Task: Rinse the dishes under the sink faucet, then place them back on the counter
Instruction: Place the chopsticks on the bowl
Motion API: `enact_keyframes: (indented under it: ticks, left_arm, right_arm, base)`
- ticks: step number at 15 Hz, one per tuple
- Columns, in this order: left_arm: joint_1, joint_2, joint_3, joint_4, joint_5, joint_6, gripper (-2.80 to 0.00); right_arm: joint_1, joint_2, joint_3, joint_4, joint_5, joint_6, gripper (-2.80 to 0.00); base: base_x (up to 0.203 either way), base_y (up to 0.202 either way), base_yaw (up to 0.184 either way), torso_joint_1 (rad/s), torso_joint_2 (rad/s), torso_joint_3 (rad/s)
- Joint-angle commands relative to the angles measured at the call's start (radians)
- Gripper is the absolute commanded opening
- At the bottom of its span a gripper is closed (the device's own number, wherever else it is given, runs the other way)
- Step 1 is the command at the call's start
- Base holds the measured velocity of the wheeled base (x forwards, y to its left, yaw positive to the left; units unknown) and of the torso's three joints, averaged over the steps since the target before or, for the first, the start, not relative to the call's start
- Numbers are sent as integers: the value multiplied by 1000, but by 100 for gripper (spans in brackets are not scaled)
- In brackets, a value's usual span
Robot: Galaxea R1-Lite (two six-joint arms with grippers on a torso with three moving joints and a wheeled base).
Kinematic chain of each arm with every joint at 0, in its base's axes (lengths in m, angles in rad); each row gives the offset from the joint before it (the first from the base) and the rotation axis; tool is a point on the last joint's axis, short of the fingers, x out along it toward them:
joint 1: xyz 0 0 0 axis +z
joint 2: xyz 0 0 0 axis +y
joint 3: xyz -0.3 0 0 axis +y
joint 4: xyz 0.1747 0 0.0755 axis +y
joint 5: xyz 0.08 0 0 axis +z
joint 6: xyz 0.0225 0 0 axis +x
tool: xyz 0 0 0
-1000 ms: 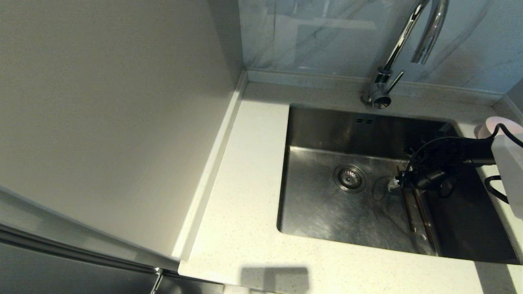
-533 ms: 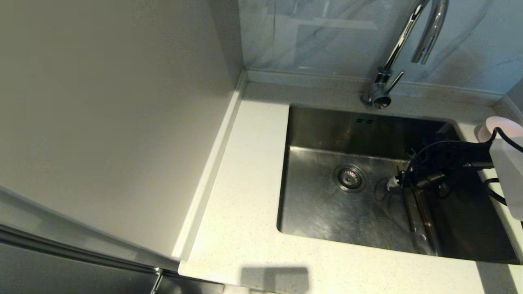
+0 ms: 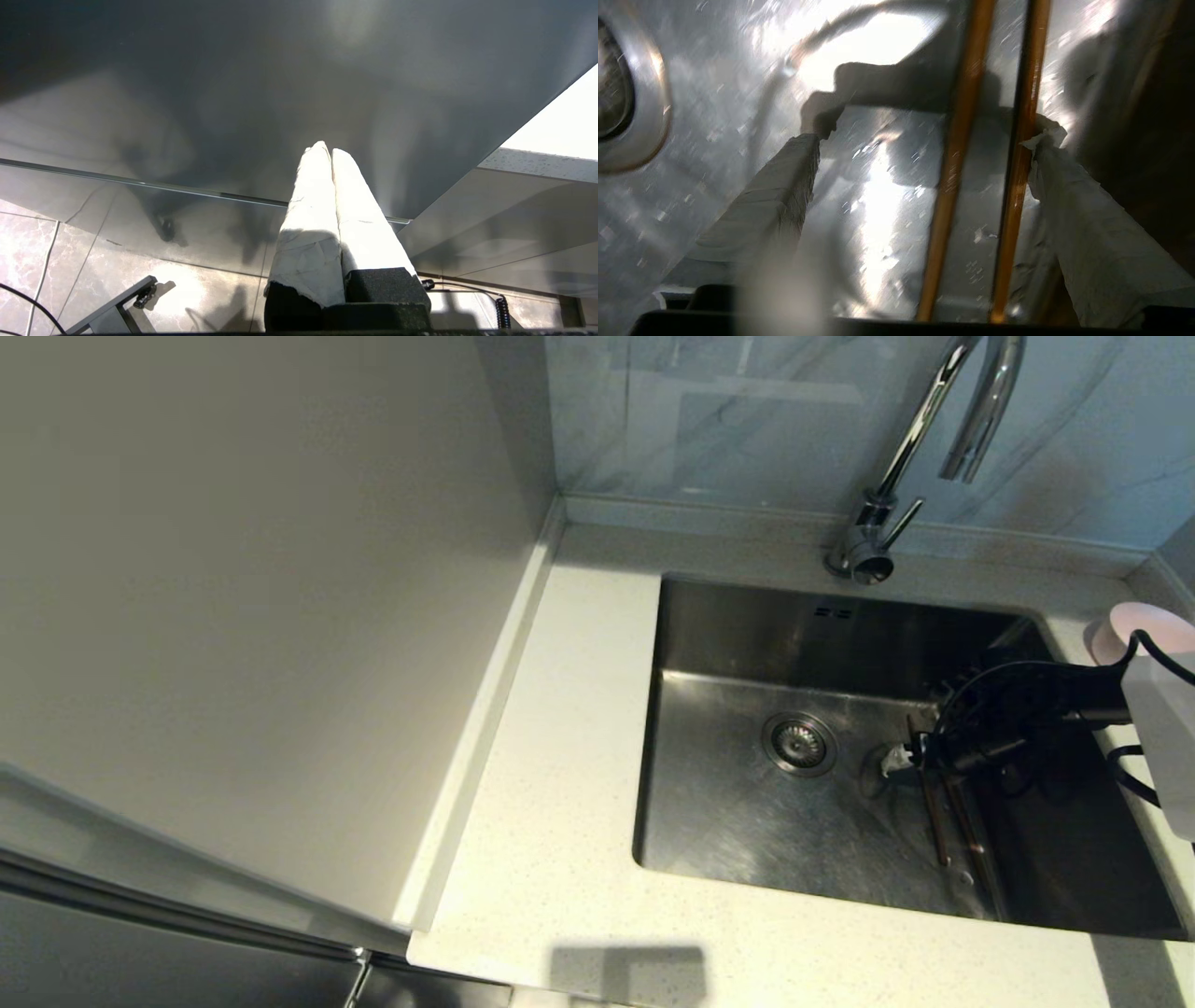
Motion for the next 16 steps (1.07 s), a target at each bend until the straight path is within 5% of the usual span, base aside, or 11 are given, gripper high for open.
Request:
enact_keyframes:
  ticks: [1, 8, 16]
  left_arm:
    - [0, -3, 0, 0, 1, -1, -280]
    - [0, -3, 0, 0, 1, -1, -280]
    - [0, -3, 0, 0, 1, -1, -280]
  right_arm:
    - [2, -6, 0, 17, 29, -1, 0]
    - [17, -13, 0, 45, 62, -5, 0]
    - [1, -4, 0, -6, -23, -64, 0]
  base:
    - [0, 0, 0, 0, 0, 0]
    - [0, 0, 0, 0, 0, 0]
    - [0, 0, 0, 0, 0, 0]
